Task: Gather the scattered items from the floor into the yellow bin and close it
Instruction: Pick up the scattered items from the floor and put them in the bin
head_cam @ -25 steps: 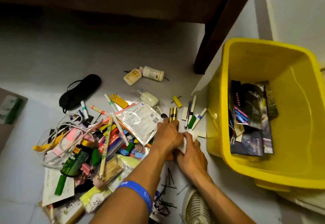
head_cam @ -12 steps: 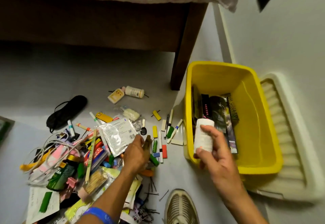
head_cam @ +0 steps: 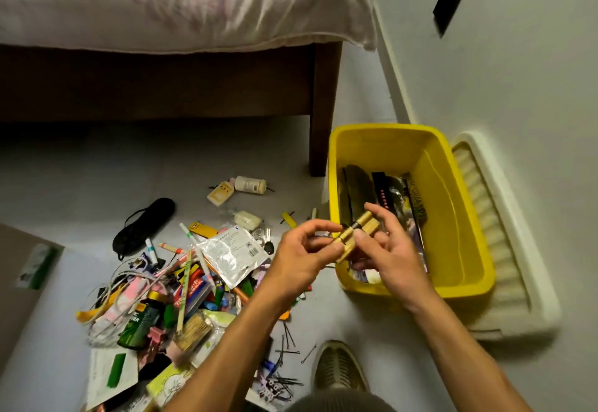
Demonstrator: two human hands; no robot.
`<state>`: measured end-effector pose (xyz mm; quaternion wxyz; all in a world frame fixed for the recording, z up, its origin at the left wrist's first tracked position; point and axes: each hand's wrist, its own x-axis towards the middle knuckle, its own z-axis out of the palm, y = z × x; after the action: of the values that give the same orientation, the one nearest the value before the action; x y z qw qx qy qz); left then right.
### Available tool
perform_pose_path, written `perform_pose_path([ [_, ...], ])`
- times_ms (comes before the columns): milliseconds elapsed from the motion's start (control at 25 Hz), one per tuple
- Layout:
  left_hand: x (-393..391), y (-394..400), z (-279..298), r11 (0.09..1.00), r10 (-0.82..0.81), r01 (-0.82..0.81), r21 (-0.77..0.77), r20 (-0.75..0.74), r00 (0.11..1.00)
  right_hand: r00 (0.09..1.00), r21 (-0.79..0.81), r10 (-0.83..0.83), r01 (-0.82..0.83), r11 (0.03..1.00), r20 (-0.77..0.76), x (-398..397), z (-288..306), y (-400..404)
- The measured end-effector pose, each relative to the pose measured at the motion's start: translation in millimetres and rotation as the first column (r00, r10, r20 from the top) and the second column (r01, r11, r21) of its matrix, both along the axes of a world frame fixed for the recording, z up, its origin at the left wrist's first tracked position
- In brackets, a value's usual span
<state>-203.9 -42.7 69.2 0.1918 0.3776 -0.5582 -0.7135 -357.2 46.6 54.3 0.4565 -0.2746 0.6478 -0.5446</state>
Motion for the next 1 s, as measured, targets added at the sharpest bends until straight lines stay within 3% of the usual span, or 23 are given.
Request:
perform_pose_path([
  [80, -12, 6, 6, 0.997, -0.057, 0.06, -0.05, 0.064, 0.996, 0.989, 0.053, -0.121, 0.116, 0.992, 0.086, -7, 0, -6],
  [160, -16, 7, 2, 0.998, 0.029, -0.022, -0.064, 0.124, 0.992, 0.941, 0.126, -0.307, 0.291, 0.949, 0.145, -26, -7, -6],
  [240, -9, 3, -11, 0.988, 0.152, -0.143, -0.062, 0.174, 0.973, 0.905, 0.195, -0.421, 0.402, 0.894, 0.065, -49, -20, -6],
  [360, 14, 0, -43, 0.968, 0.247, -0.247, -0.035, 0.287, 0.926, 0.924, 0.386, -0.288, 0.369, 0.845, -0.252, -69, -46, -20],
  [520, 58, 6, -92, 0.955, 0.262, -0.295, 0.01, 0.432, 0.863, 0.959, 0.578, -0.1, 0.241, 0.78, -0.265, -70, -85, -45],
  [640, 86, 7, -121, 0.953, 0.268, -0.303, -0.008, 0.493, 0.828, 0.906, 0.488, -0.009, 0.236, 0.84, -0.423, -56, -80, -49],
  [720, 94, 6, -132, 0.962, 0.245, -0.272, -0.03, 0.542, 0.804, 0.783, 0.241, -0.078, 0.282, 0.929, -0.617, -32, -52, -43],
  [840, 89, 8, -142, 0.979, 0.189, -0.201, -0.037, 0.547, 0.815, 0.728, -0.139, -0.215, 0.164, 0.977, -0.651, 32, -19, -32],
  [920, 83, 7, -146, 0.989, 0.142, -0.135, -0.055, 0.562, 0.815, 0.74, -0.099, -0.092, 0.035, 0.994, -0.666, 76, -31, -27],
  [1000, 78, 2, -153, 0.994, 0.103, -0.06, -0.093, 0.581, 0.807, 0.742, 0.113, 0.109, -0.045, 0.993, -0.661, 106, -64, -26],
])
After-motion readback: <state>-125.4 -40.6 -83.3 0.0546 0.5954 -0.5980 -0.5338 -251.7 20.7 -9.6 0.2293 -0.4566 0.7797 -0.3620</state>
